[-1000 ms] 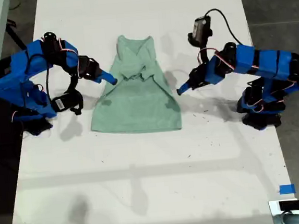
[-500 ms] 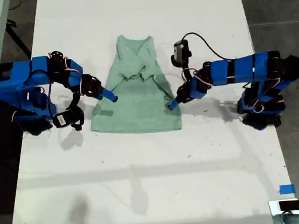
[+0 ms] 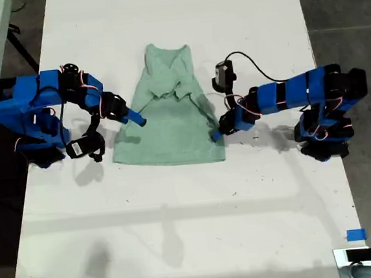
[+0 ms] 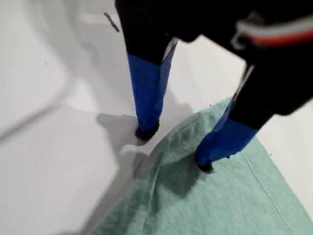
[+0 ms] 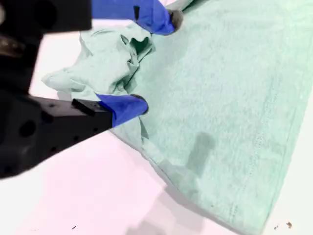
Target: Fold t-shirt
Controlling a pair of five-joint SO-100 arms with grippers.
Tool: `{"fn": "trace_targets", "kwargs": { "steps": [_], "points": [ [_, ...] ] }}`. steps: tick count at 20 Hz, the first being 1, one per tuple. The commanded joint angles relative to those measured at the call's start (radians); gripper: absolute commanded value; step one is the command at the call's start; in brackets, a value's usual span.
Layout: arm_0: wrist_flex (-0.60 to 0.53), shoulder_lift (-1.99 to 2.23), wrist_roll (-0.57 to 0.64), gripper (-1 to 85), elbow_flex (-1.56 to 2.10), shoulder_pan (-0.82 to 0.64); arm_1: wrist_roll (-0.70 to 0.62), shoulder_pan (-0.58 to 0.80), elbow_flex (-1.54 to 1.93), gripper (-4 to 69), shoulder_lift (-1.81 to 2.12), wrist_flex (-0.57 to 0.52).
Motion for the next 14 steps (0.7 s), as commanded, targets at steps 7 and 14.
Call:
{"fn": "trace_targets", "kwargs": {
  "steps": [7,14],
  "points": [
    [-0.028,0.035,-0.009,26.3,-0.005,-0.008,0.008,-0.028,-0.095,-0.7,-0.026,0.086],
    [-0.028,0.044,-0.008,26.2,0.005,-0.008,-0.008,-0.063,-0.436,-0.7,0.029,0.603]
  ]
}}
